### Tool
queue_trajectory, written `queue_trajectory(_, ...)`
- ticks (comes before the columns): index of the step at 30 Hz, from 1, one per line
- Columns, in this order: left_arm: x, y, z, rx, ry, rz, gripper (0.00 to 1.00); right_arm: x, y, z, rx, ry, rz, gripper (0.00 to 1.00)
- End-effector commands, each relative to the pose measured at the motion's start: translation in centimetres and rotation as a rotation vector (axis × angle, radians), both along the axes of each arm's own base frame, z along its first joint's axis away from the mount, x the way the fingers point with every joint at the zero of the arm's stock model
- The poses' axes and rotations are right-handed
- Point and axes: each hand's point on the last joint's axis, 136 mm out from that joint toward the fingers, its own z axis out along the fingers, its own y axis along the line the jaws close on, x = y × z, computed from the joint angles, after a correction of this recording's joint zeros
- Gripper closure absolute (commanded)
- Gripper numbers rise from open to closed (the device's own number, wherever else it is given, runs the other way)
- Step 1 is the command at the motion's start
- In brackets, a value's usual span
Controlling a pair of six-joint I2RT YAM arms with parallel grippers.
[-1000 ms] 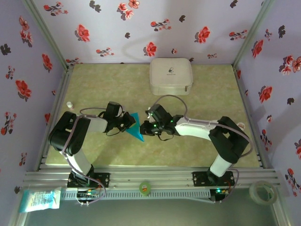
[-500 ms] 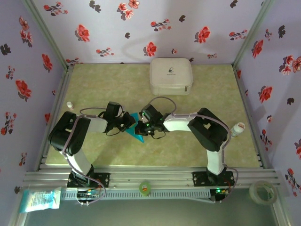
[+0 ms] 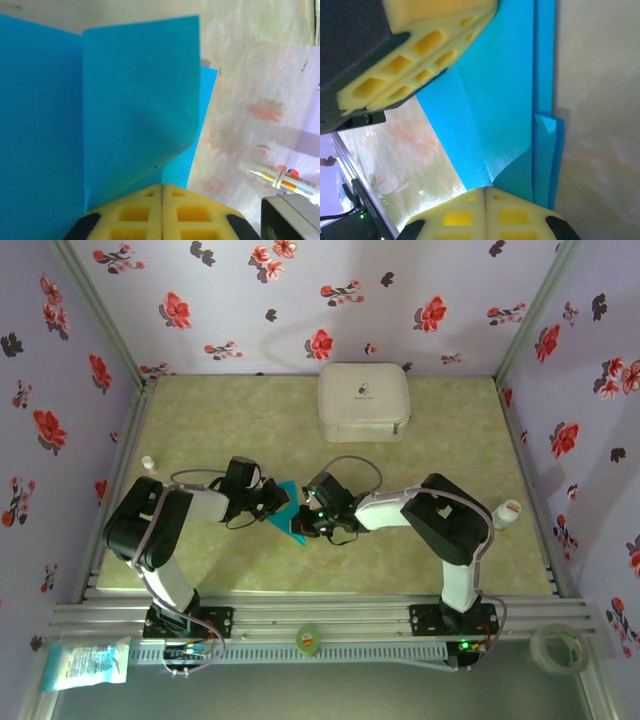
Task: Fold a paper plane with a square sheet of paper (pick it up from the middle)
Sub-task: Fourth fold the wing at the center of the table.
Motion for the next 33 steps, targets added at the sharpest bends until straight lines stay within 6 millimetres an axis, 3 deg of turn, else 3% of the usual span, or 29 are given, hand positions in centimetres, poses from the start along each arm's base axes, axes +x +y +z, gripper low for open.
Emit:
queue_trajectory(1,-0.6,1.4,-2.1,0.064,0.043,0.042,0.93,-3.0,-1.9,-1.6,-0.083,0.085,0.017,0.94)
queue_trajectory(10,-0.6,1.8,-2.5,0.074,0.053,0.067,0.94,-5.9,-4.6,-2.9,-0.152,0.103,0.044,0.94)
queue_trajectory(15,-0.7,1.9,-2.7,0.069,0.059,0.083,0.95,-6.4,-5.3,-2.0,-0.136,0.086,0.046,0.94)
queue_trajectory(19,-0.9,2.1,-2.9,0.060,0.064,0.102,0.95,-5.6,-5.3,0.2,-0.112,0.019,0.038,0.94)
queue_trajectory(24,-1.2,2.3,-3.0,0.039,0.068,0.159,0.96,-2.9,-5.5,3.4,-0.109,-0.117,-0.024,0.92)
queue_trajectory(33,-2.3,1.5,-3.3,0.025,0.071,0.205,0.96,0.5,-6.0,4.5,-0.124,-0.219,-0.123,0.91)
